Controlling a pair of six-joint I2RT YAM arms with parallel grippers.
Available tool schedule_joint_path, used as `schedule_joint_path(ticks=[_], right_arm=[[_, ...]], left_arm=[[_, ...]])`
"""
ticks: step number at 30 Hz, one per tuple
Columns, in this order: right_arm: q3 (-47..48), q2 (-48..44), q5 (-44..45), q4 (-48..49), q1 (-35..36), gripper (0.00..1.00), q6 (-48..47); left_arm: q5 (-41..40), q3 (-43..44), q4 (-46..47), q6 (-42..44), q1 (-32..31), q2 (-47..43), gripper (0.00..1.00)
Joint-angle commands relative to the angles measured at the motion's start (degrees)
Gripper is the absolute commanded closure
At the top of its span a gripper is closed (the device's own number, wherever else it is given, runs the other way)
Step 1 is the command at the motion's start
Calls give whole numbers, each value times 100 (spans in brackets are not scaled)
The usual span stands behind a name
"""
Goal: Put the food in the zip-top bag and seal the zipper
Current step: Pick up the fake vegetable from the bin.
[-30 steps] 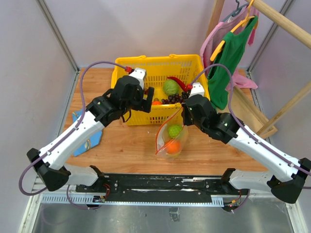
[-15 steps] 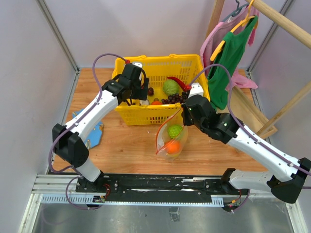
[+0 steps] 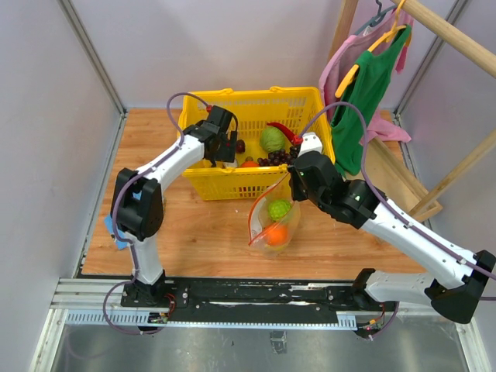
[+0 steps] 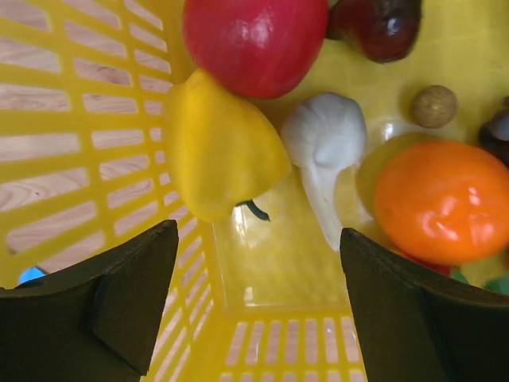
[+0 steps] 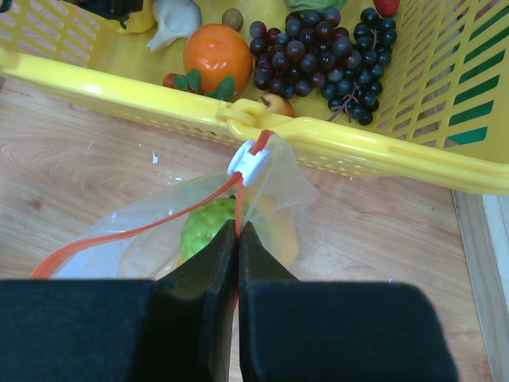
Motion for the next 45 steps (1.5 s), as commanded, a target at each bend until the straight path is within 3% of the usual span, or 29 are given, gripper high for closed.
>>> schedule_joint_path(ticks=[1,23,32,45], right_arm=[[-33,35,53,44,-88,96,-112],[-60,91,-156,51,-236,96,-295],[-60,56,-161,42,-252,96,-324],[-38,54,-219,49,-257,96,-258]], left_arm=[[-154,91,375,-91,152,329,14],[-283,160,1057,117,448,1515,11],[-10,-104,1221,253,450,987,46],[854,-374,1018,317,421,-335,64]])
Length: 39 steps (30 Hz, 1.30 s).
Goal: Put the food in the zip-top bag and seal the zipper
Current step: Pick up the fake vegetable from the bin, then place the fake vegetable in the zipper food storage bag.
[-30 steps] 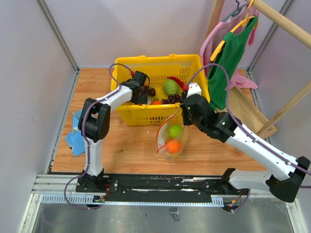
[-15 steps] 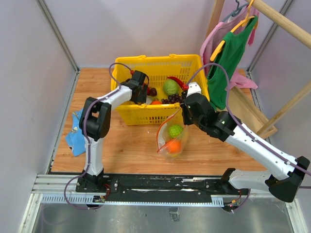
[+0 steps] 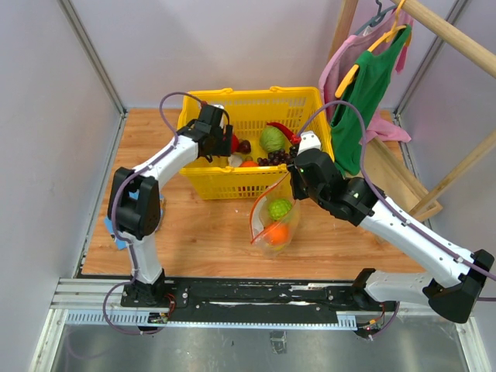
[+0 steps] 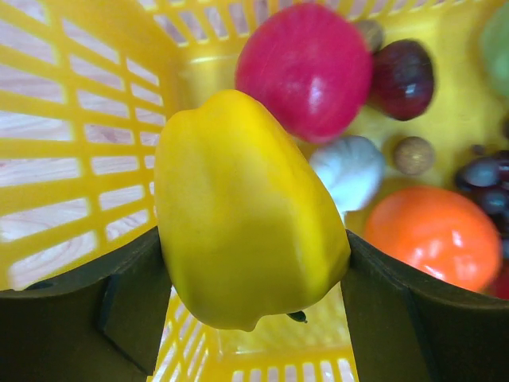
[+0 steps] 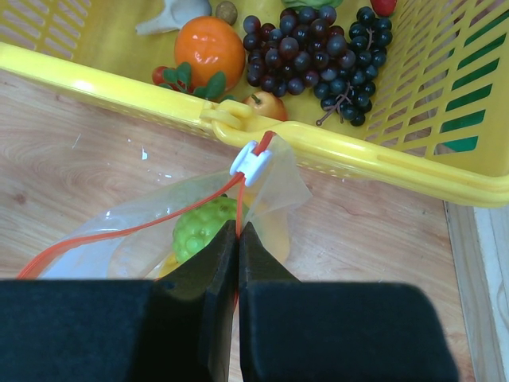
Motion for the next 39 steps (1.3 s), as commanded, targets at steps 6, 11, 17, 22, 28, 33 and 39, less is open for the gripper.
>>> schedule_joint_path(ticks=[6,11,17,22,28,33,39], right_arm=[[-41,-46,-40,29,-72,96,88],[-45,-68,-10,32,-69,97,154],[-47,-56,-9,63,-76,97,247],[-30,-15,-44,104,-76,97,320],[-11,71,-95,136,-71,97,444],[10,135,-156,172,-70,97,550],[48,162,-180,197,-77,97,642]], left_arm=[[968,-201,-52,157,-47,-1371,68],[1295,-293,-79,232,-218,-1924,69],[1575,-336,-227,270,-412,-2521,69],[1824,-378,-321,309,-623,-3002,70],[2308,-431,-355,286,-981,-3473,71],[2583,-554,-371,372,-1401,-3709,71],[2922,-751,-279,457,-1922,-3845,71]])
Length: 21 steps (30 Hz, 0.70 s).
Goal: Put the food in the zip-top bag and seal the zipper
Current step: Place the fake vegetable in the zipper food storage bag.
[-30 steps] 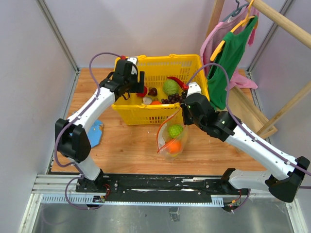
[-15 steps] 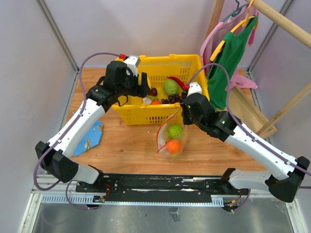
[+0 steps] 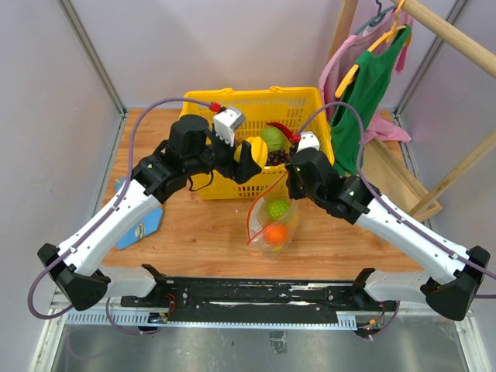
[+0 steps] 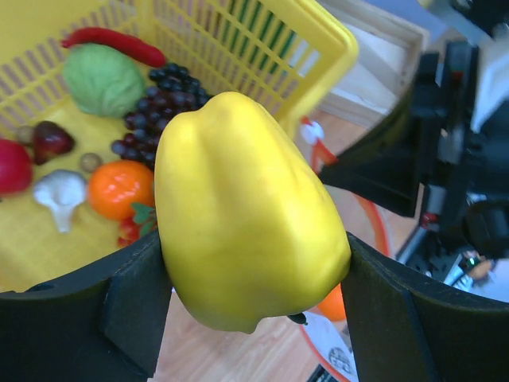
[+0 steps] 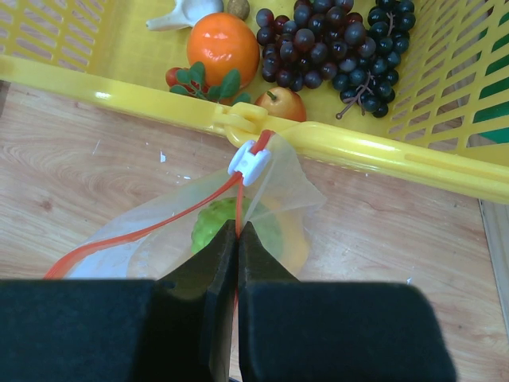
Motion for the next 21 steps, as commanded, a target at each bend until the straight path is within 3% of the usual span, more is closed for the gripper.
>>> schedule_joint_path(ticks=[1,10,21], right_arm=[[49,11,-40,124,-54,97,188],[49,3,-27,139,-54,97,301],[51,-70,18,145,-54,97,312]], left_arm=[[426,-197,86,147,-367,-150,70],[622,-504,279,296,-1035,-66,67],[757,-864,123,457,-1302,84,60]])
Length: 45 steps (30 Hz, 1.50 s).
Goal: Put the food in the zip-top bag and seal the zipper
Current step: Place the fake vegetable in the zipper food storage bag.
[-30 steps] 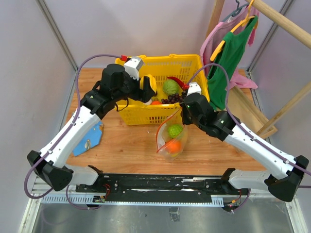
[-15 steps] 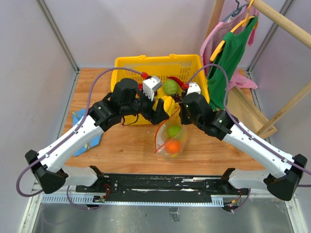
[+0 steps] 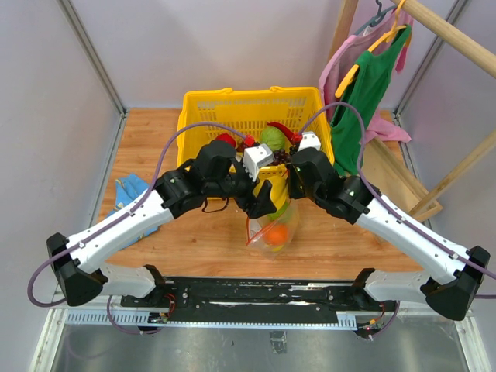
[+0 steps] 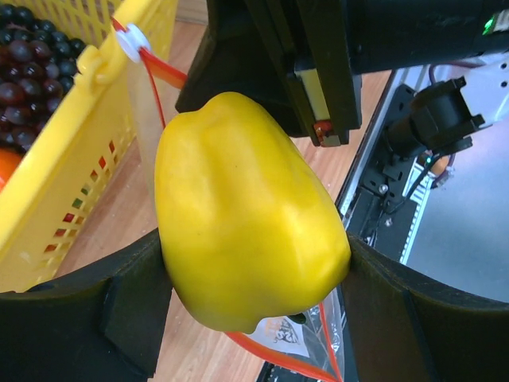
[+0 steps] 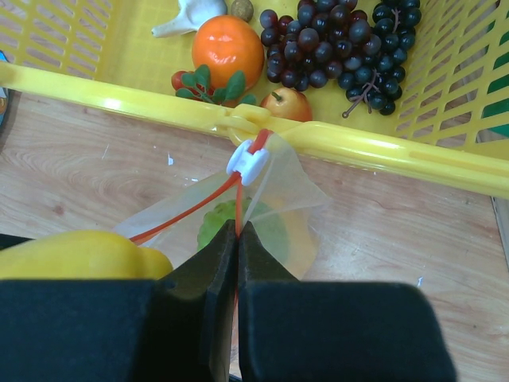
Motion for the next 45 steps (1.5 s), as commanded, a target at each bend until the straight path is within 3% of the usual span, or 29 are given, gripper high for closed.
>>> schedule_joint_path(ticks=[1,12,19,28,39,45], right_arm=[[45,-80,45,107,-58,97,94],[-48,-349,30,301,-59,97,-47],[-142,-432,-29,377,-53,97,-46],[-226,-499,-37,376,-53,97,19],[-294,-559,69,361,-54,97,130],[-292,-523,64,385,-47,97,136]], left_arm=[[104,-121,6,132,-117,116,59],[-173,-115,-297,179,-212,369,52],[-342,41,-402,218,-399,460,21],[-477,99,-382,138,-430,356,5],[-1553,612,-1449,-583,-430,185,4],[-1695,641,-1951,-1042,-430,211,14]])
